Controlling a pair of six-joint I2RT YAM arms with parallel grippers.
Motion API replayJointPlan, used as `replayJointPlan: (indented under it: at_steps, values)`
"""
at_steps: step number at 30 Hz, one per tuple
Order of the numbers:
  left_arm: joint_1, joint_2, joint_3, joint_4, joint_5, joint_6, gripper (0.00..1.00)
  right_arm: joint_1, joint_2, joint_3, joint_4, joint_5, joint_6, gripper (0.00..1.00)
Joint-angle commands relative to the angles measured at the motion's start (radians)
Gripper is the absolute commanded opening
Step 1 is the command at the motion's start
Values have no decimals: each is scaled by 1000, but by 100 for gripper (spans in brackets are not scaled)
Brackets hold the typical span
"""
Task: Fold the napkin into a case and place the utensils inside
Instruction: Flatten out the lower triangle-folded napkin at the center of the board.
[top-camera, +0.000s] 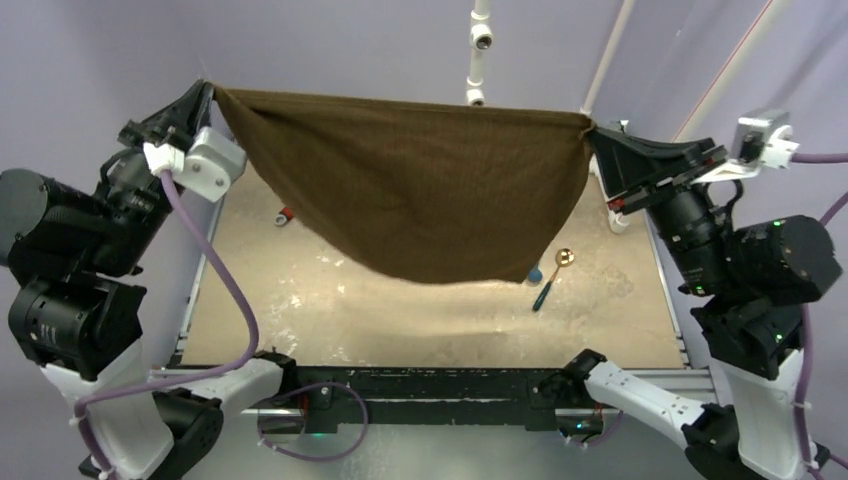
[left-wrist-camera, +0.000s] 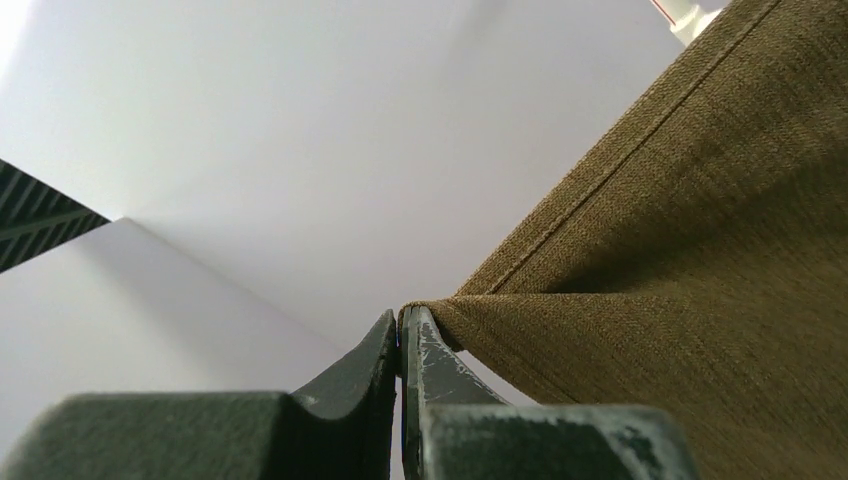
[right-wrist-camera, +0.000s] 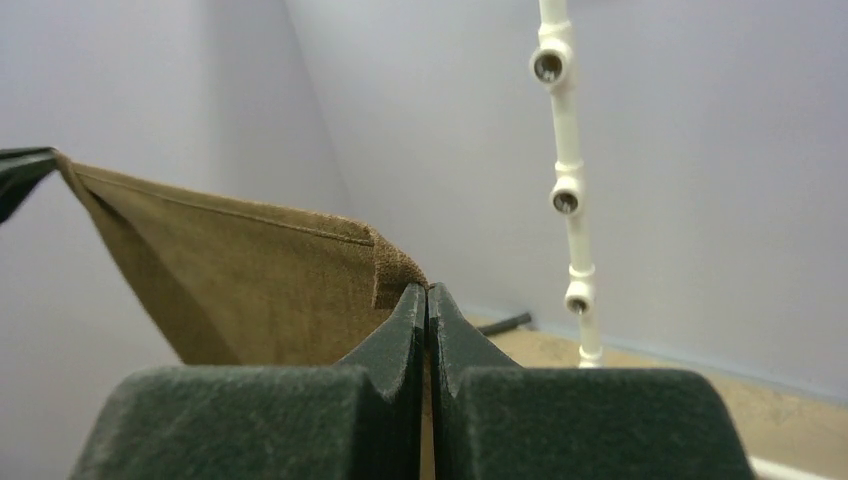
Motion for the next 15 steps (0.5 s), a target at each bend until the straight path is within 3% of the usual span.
replayJointPlan:
  at_steps: [1,9,15]
  values:
    - [7,-24,-131,-80,-86,54,0,-5,14,-91,-57,67,32,0]
    - [8,-133,-757,172,-114,120,0,-6,180,-414,177,170,11,0]
    - [0,-42,-1081,456,-204,163,0,-54,371,-540,355,168,10,0]
